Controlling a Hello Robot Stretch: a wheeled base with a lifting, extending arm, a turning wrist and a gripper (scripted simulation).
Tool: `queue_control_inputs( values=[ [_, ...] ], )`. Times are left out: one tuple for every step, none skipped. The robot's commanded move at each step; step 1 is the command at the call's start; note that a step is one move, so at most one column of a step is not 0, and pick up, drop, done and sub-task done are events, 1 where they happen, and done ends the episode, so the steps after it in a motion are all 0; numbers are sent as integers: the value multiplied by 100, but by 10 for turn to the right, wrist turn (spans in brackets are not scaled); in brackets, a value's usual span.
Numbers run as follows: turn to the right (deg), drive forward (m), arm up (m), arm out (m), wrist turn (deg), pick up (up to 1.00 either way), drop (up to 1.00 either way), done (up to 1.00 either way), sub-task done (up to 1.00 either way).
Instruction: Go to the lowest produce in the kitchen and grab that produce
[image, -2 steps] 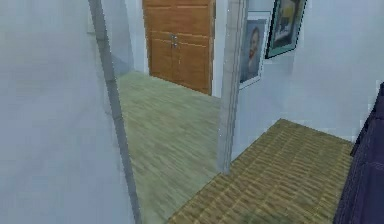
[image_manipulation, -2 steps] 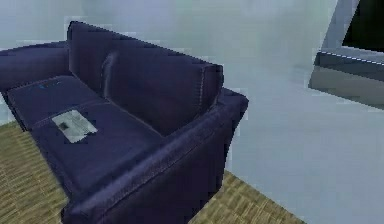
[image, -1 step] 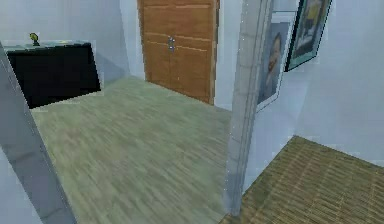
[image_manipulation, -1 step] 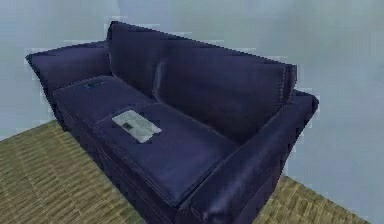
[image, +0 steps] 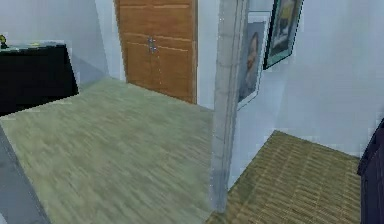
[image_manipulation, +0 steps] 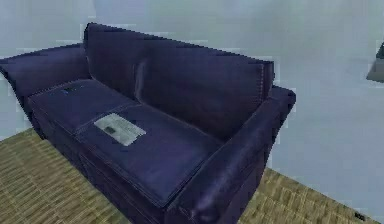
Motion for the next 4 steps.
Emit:
queue_control_inputs(
  values=[
    [0, 55, 0, 0, 0, 0, 0, 0, 0],
    [-450, 0, 0, 0, 0, 0, 0, 0, 0],
    [-30, 0, 0, 0, 0, 0, 0, 0, 0],
    [0, 45, 0, 0, 0, 0, 0, 0, 0]
  ],
)
